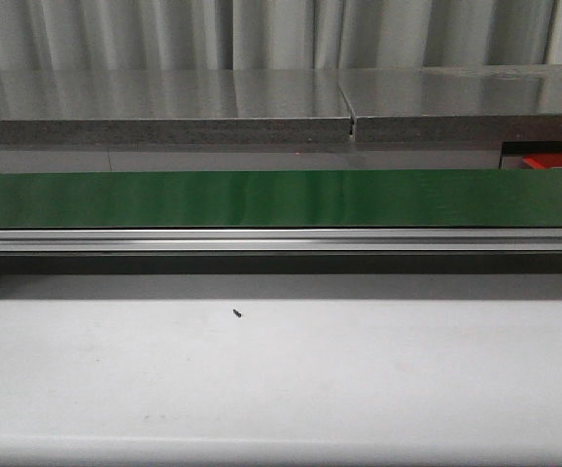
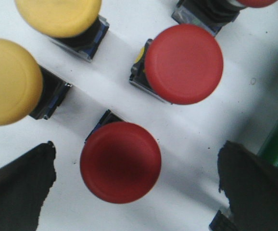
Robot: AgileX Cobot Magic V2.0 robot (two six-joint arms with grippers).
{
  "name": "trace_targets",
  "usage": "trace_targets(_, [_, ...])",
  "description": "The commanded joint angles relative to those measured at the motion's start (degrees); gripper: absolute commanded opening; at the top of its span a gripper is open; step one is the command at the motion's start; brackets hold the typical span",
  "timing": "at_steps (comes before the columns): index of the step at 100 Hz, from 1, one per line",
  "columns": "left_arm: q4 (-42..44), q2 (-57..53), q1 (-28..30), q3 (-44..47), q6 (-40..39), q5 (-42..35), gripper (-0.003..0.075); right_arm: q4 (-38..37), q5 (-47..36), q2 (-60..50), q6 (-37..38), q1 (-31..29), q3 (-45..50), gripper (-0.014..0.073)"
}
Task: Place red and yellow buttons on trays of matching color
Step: 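Grasp the red button with the left gripper and carry it onto the belt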
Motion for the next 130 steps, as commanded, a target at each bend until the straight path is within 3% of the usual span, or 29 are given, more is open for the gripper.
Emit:
trace_targets(1, [-0.6, -2.4, 0.1, -1.9, -0.1, -2.0, 0.0602, -0.2, -4.5, -1.0, -0.2, 0.1, 0.0, -0.0117])
trace_targets(30, [-0.7, -1.9, 0.1, -1.9, -0.1, -2.0, 0.0456, -0.2, -4.5, -1.0, -0.2, 0.1, 0.0, -0.0117])
trace_targets(70, [-0.7, -1.9, 0.1, -1.9, -0.1, -1.9, 0.0151, -0.2, -4.5, -1.0, -0.2, 0.1, 0.0, -0.0117])
trace_targets(106, [-1.0, -9.4, 0.1, -2.0, -0.1, 1.7, 0.0043, -0.2, -4.5, -1.0, -0.2, 0.1, 0.0, -0.0117])
trace_targets(130, [-4.5, -16.6, -0.7, -4.8, 2.9, 4.0, 0.0039, -0.2, -4.5, -1.0, -0.2, 0.1, 0.0, -0.0117])
